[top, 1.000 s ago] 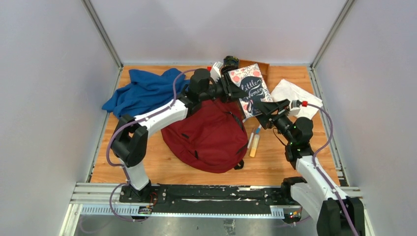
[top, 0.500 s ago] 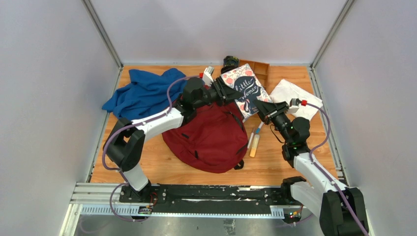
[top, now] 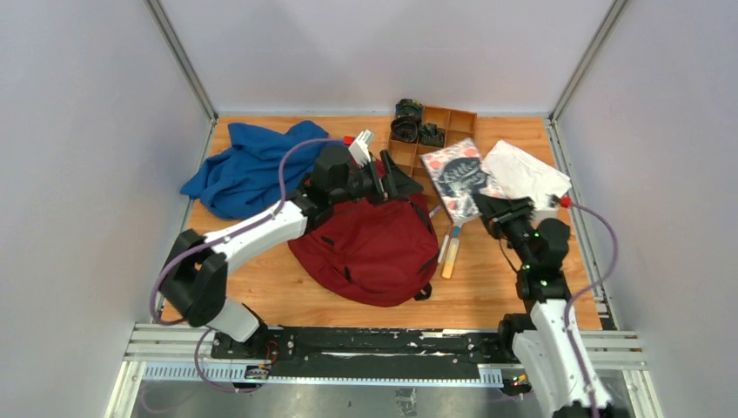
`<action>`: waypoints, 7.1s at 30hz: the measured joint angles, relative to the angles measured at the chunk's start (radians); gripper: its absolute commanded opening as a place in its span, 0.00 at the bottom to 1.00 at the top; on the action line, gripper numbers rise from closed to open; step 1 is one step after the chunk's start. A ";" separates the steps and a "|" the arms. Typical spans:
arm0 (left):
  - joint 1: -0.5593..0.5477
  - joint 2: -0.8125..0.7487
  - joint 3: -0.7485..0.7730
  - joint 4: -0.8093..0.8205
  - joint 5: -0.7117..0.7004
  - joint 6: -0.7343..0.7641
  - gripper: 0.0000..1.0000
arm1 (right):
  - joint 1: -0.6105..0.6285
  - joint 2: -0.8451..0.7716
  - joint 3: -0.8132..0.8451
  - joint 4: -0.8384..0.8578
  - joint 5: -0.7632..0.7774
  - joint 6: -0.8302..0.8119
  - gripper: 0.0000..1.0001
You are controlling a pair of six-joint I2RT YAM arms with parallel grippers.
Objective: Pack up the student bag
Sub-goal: Pick up the book from the center of the board, then place the book in the student bag, then zip the student bag at the center of the board.
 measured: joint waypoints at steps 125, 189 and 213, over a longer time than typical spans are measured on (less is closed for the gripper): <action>0.096 -0.041 0.558 -0.892 0.067 0.539 0.00 | 0.732 0.914 0.425 0.004 0.415 -0.157 0.43; 0.160 -0.419 -0.385 -0.825 -0.282 0.355 0.38 | 0.886 0.464 0.551 -0.779 0.612 -0.741 0.74; 0.167 -0.579 -0.435 -0.736 -0.039 0.350 0.00 | 0.882 0.464 0.517 -0.662 0.422 -0.705 0.68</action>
